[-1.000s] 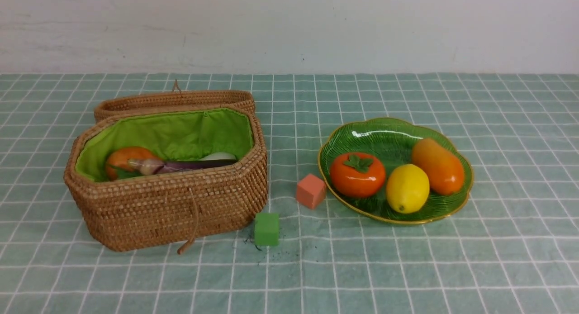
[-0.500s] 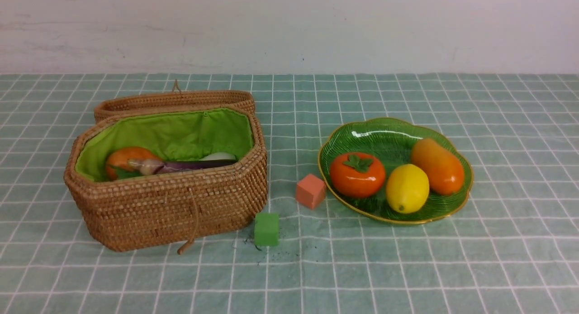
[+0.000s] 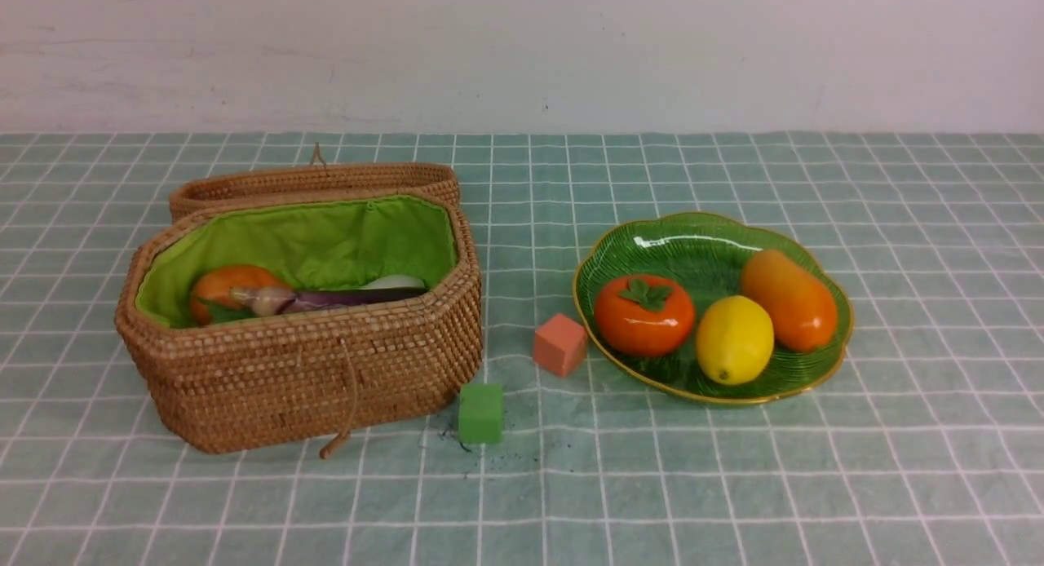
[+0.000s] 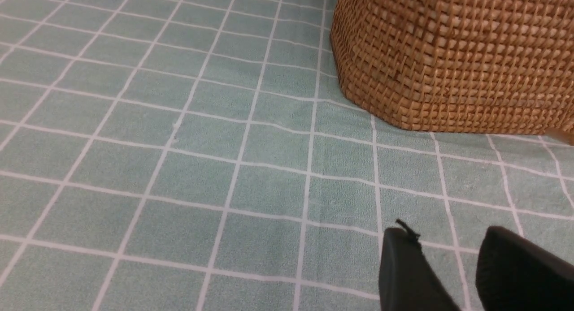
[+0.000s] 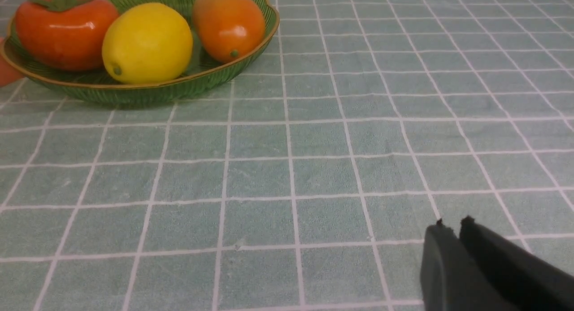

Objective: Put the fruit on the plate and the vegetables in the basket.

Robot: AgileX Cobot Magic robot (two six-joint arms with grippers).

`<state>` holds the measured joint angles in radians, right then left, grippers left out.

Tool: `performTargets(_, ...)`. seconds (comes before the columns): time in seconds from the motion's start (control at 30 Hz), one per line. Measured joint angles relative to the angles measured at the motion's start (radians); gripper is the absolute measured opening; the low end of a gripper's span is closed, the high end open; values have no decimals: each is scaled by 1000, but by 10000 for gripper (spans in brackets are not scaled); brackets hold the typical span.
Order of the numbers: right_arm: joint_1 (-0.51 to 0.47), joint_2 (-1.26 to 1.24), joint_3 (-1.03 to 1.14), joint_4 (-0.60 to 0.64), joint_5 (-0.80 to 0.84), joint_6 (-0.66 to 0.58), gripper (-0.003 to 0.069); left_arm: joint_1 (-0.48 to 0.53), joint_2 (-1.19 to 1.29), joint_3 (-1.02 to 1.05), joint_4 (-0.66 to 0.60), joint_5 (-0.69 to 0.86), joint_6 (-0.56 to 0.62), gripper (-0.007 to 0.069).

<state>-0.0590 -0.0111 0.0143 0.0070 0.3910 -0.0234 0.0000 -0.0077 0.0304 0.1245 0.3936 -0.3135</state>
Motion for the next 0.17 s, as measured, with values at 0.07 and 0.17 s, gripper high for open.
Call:
performTargets(0.07, 0, 0, 0, 0, -1, 0, 64, 0, 0, 0, 0, 0, 0, 237)
performTargets(0.17, 0, 0, 0, 0, -1, 0, 69, 0, 0, 0, 0, 0, 0, 237)
